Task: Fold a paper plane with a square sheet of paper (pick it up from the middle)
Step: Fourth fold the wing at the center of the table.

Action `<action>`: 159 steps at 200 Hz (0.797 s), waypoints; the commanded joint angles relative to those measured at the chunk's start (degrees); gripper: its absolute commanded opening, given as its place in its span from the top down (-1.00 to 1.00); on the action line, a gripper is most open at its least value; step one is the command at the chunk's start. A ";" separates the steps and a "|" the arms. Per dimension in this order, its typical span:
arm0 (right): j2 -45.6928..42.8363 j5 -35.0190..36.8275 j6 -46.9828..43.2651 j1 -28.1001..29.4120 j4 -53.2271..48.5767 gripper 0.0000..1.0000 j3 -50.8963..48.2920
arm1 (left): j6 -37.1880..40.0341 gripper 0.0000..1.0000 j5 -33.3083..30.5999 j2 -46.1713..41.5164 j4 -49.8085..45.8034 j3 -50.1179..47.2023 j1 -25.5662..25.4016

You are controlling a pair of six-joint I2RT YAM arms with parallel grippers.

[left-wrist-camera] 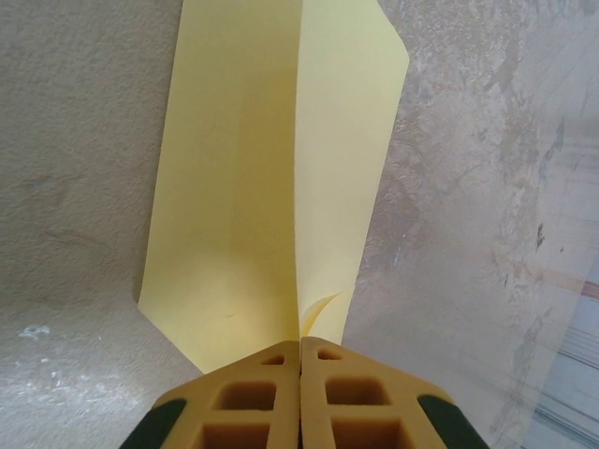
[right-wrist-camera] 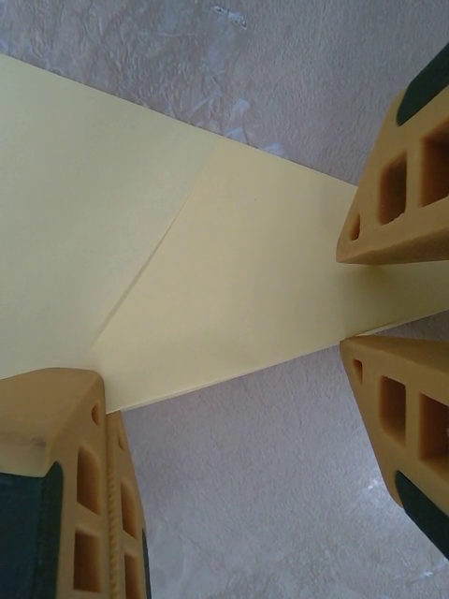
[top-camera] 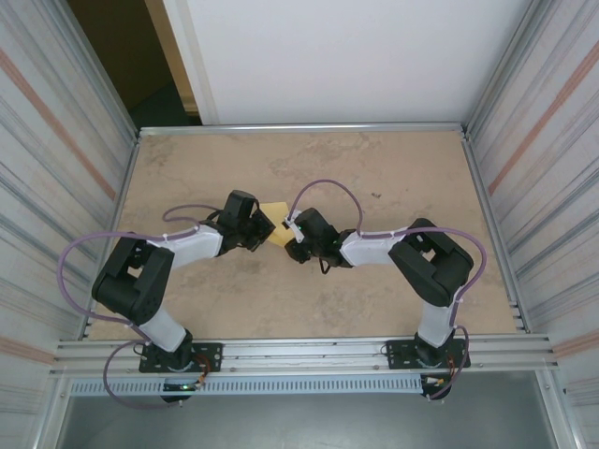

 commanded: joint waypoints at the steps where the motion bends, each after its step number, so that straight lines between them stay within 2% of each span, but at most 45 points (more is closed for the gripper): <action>1: 0.65 2.05 -0.11 -0.03 -0.12 0.43 0.88 | -0.20 0.85 -1.43 -2.09 -2.03 1.57 -0.28; 34: 0.20 3.43 -1.41 0.17 -0.93 0.44 0.59 | 0.06 0.85 -1.62 -1.87 -2.55 1.97 -0.25; 77: -0.18 4.06 -2.09 0.26 -0.63 0.56 -0.21 | 0.68 0.84 -1.69 -1.61 -3.56 2.71 -0.20; 159: -0.90 4.59 -4.14 0.66 -0.81 0.50 -1.26 | 1.82 0.84 -1.59 -0.88 -4.89 3.70 -0.03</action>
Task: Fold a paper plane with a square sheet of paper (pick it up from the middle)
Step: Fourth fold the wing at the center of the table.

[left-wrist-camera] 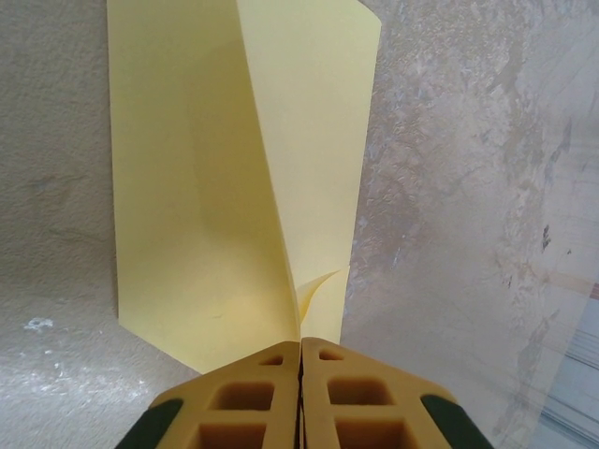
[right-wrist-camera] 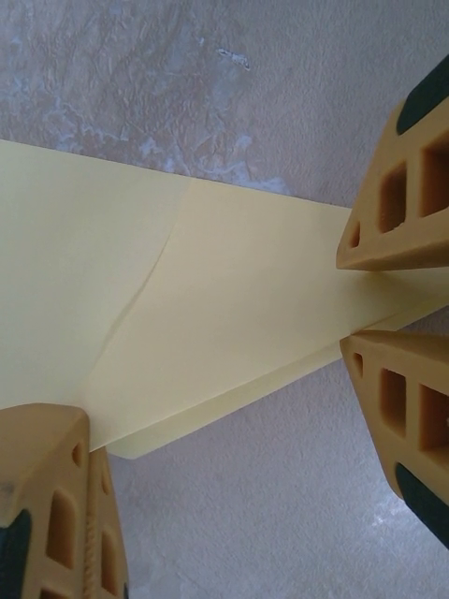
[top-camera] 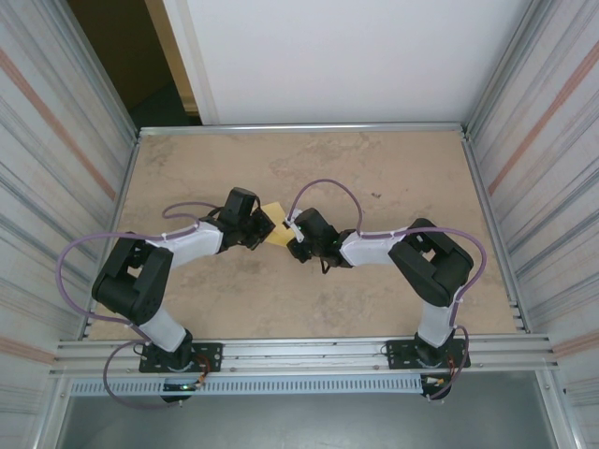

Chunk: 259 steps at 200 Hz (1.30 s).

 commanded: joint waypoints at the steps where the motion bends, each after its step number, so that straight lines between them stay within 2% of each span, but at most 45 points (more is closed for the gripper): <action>1: -0.88 1.68 -2.20 0.59 -0.78 0.50 -1.13 | 1.32 0.84 -1.16 -0.85 -1.50 1.57 -0.05; 34: -0.90 2.13 -2.78 0.55 -0.71 0.49 -1.57 | 1.65 0.84 -0.79 -0.21 -1.65 1.98 0.12; 65: -1.23 1.42 -3.14 0.51 -0.34 0.63 -1.88 | 1.98 0.84 -0.51 -0.03 -1.83 2.24 0.28; 107: -0.52 -0.45 -2.95 0.60 -0.48 0.67 -1.50 | 2.95 0.76 -0.45 -0.41 -2.75 2.63 0.37; 173: -1.99 -0.74 -2.20 0.53 -1.47 0.53 -0.34 | 3.23 0.84 0.29 0.27 -2.98 2.53 0.47; 259: -0.20 -2.02 -2.93 0.26 -1.03 0.54 1.66 | 3.32 0.85 0.88 0.82 -2.92 2.70 0.47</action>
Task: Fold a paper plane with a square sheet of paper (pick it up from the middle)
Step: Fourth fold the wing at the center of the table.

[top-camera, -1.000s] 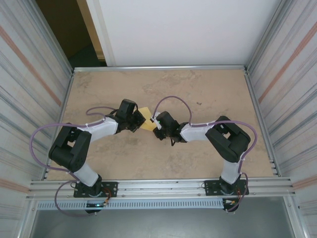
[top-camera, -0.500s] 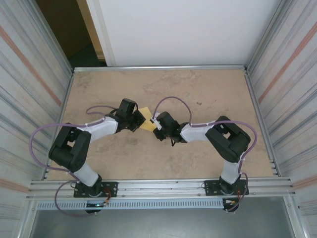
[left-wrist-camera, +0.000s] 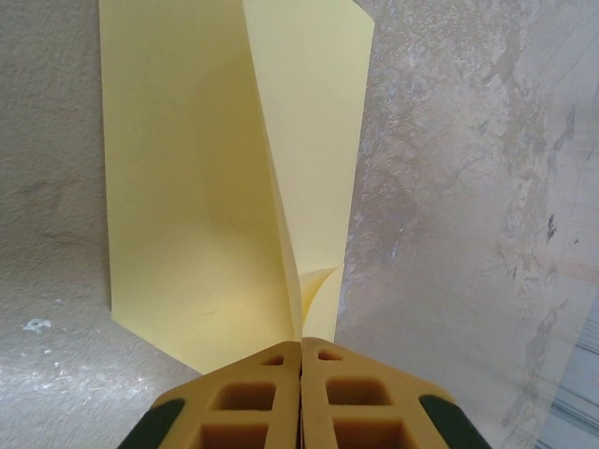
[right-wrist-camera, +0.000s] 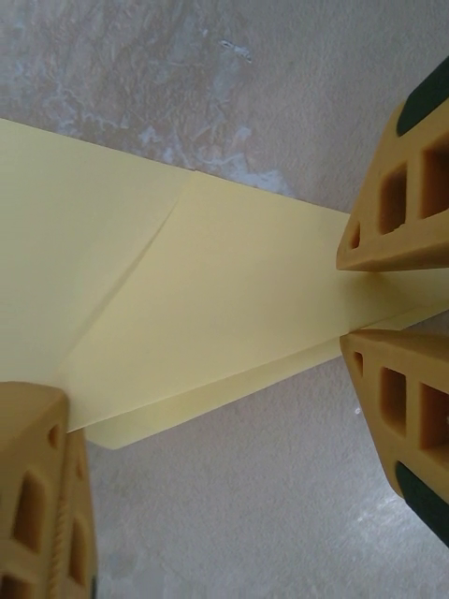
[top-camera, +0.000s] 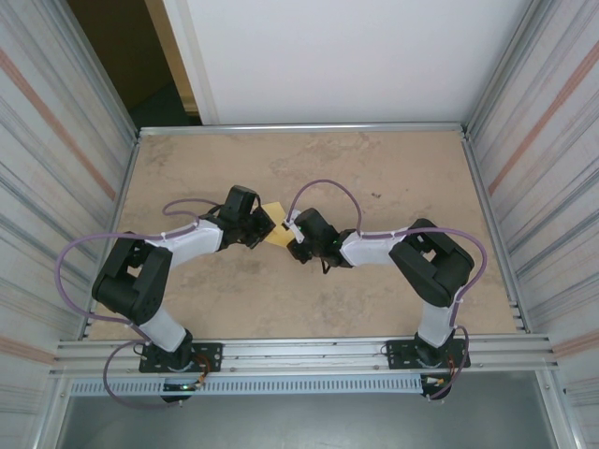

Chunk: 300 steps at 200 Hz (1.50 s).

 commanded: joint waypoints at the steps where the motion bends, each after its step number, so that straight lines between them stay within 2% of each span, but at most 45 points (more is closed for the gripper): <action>1: 0.06 -1.28 -1.00 0.17 -0.17 0.54 1.36 | 1.18 0.85 0.20 0.68 -1.00 1.37 0.31; 58: 1.11 -2.42 -0.81 0.03 -1.02 0.73 1.01 | 1.42 0.83 0.18 0.46 -1.27 1.72 0.47; 102: 1.29 -0.95 -0.68 -0.01 -1.37 0.57 1.08 | 1.71 0.83 0.20 0.27 -1.94 1.93 0.66; 132: 0.91 -0.50 -1.37 -0.10 -1.86 0.56 0.80 | 2.04 0.83 0.54 0.28 -1.96 2.03 0.91; 208: 0.71 -0.97 -1.68 -0.14 -1.81 0.80 0.65 | 2.33 0.82 0.92 0.45 -1.89 2.06 0.90; 258: 0.27 -3.95 -0.56 -0.96 -2.83 0.98 0.73 | 4.04 0.53 0.36 -1.31 -3.50 2.51 2.20; 300: -0.61 -11.82 3.38 -3.40 -6.91 1.00 2.60 | 6.23 0.24 -0.97 -6.62 -3.54 0.67 5.16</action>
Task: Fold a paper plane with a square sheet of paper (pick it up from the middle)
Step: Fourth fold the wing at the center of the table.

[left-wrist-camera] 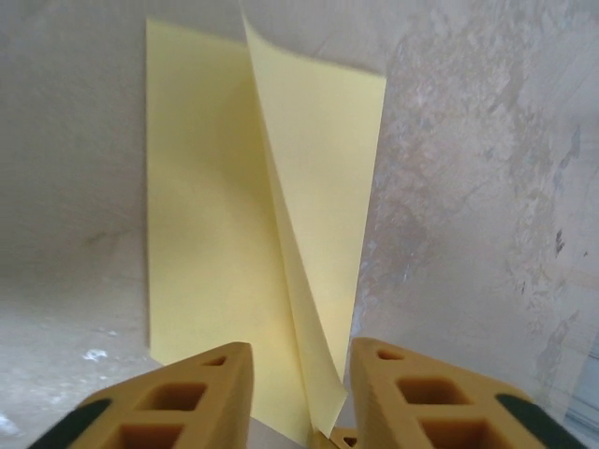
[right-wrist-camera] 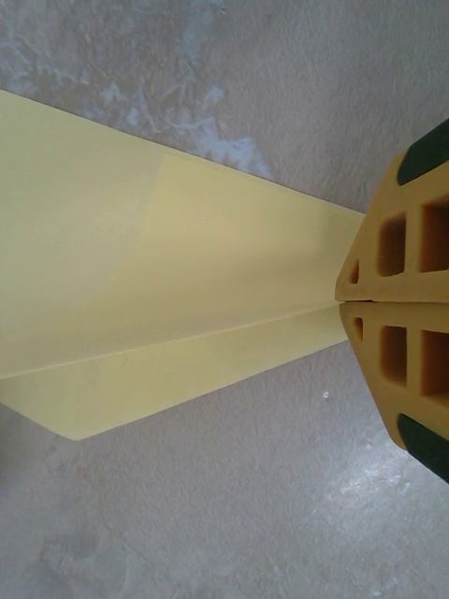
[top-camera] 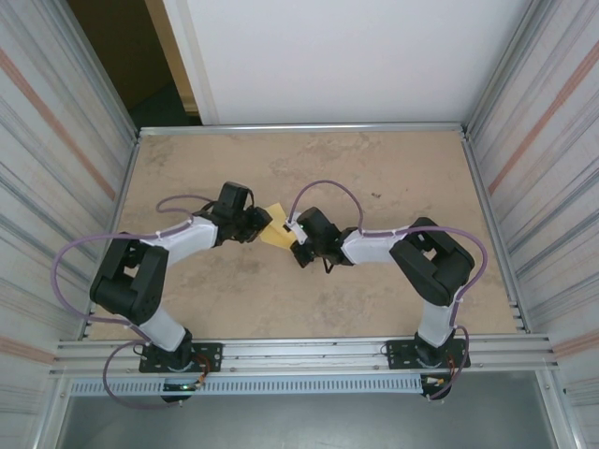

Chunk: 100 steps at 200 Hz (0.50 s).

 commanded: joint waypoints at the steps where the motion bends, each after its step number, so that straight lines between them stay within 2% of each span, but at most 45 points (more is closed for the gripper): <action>1: -0.75 -6.02 3.47 -1.54 -4.02 1.00 2.56 | 2.47 0.23 -1.53 -5.39 -0.75 -0.36 1.41; 19: -0.67 -9.90 5.80 -2.46 -5.10 1.00 3.13 | 3.31 0.17 -1.99 -7.67 0.93 -2.27 1.58; 51: 0.16 -15.52 9.68 -3.50 -6.45 1.00 4.45 | 3.55 0.20 0.90 -8.97 8.51 -8.14 1.52; 100: 0.99 -23.20 15.07 -5.98 -5.73 1.00 5.08 | 5.10 0.31 7.98 -4.76 20.87 -13.72 0.38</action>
